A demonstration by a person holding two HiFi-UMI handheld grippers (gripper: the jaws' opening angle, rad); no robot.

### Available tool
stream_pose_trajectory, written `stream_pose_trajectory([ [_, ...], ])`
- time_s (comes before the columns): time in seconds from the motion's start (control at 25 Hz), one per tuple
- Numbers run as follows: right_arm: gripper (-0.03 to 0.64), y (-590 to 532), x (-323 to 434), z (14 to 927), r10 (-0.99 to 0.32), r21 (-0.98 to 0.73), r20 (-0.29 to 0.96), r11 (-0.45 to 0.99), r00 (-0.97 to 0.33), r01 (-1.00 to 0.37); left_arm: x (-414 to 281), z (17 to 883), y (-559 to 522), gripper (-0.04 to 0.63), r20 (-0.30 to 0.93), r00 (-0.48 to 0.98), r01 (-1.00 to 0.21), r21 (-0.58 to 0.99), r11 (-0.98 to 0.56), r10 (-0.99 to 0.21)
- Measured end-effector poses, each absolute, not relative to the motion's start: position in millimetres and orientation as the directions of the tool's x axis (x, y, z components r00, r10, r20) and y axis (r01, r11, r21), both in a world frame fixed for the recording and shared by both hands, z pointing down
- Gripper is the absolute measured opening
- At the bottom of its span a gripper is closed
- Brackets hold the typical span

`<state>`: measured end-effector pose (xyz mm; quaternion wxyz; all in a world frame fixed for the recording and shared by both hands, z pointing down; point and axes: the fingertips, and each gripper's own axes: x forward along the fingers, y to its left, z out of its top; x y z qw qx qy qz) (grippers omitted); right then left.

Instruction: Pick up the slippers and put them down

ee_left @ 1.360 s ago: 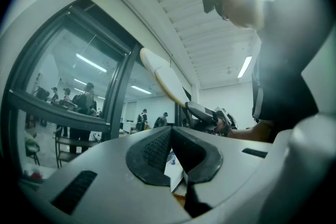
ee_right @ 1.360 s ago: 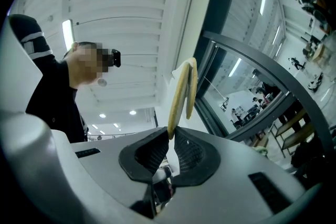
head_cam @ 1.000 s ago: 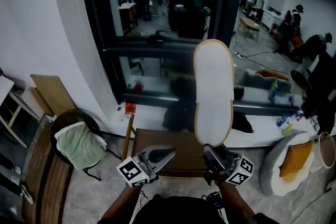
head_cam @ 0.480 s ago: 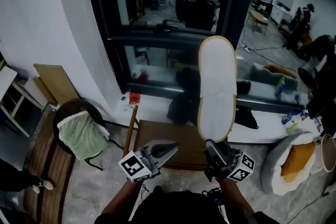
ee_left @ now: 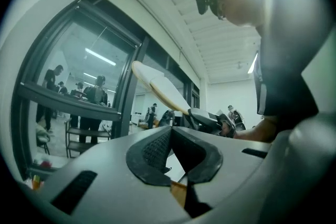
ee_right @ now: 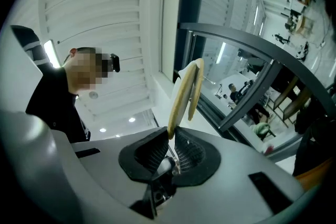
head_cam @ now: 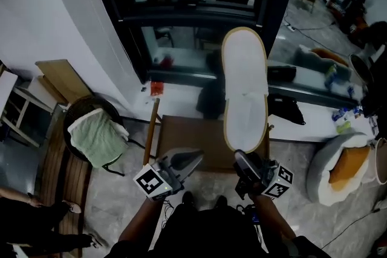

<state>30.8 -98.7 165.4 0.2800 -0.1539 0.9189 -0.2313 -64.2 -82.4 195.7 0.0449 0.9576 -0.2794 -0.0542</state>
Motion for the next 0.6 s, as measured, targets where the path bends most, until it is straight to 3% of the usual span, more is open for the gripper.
stream_pose_trajectory([
  [0.6, 0.046, -107.4, 18.4, 267.1, -0.492, -0.711, -0.328, 0.691, -0.806, -0.133, -71.2, 280.8, -111.5, 0.011, 0.045, 0.820, -0.562, 0.259, -0.786, -0.571],
])
